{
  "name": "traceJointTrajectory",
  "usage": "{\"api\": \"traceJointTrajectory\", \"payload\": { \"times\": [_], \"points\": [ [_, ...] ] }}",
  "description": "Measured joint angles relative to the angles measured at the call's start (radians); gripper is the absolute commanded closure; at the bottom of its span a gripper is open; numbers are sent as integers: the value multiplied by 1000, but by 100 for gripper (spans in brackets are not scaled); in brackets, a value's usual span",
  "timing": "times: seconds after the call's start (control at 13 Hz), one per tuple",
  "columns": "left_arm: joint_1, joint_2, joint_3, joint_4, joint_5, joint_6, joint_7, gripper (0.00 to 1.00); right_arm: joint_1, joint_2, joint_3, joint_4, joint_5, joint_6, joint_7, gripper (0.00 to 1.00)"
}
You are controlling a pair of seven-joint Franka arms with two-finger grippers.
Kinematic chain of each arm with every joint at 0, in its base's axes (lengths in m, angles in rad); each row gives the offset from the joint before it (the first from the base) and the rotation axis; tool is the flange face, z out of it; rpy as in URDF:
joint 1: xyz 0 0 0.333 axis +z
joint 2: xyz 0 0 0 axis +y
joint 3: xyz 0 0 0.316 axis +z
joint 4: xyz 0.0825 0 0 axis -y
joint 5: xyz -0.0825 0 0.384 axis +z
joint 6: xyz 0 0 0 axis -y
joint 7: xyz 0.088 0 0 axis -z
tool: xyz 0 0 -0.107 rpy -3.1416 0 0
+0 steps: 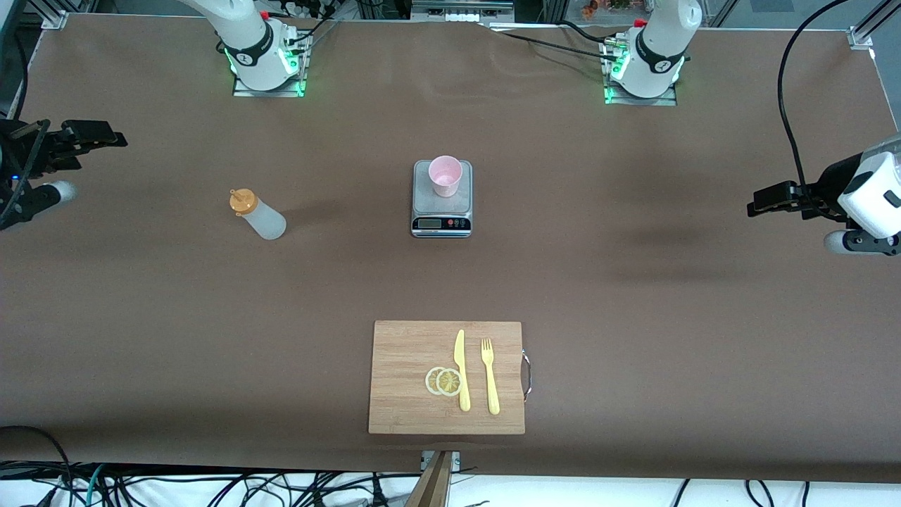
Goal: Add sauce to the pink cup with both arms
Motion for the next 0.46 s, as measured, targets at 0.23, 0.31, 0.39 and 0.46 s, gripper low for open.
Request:
{"api": "traceJointTrajectory", "payload": {
  "times": [0.23,0.31,0.39,0.46],
  "points": [
    [0,10,0,22,0,-1,0,0,-199,-198,269,-250,-88,198,127,0],
    [0,11,0,24,0,-1,0,0,-230,-248,307,-306,-89,214,183,0],
    [0,13,0,24,0,-1,0,0,-239,-280,322,-341,-89,224,228,0],
    [0,14,0,25,0,-1,0,0,-241,-296,327,-360,-90,233,241,0]
  ]
}}
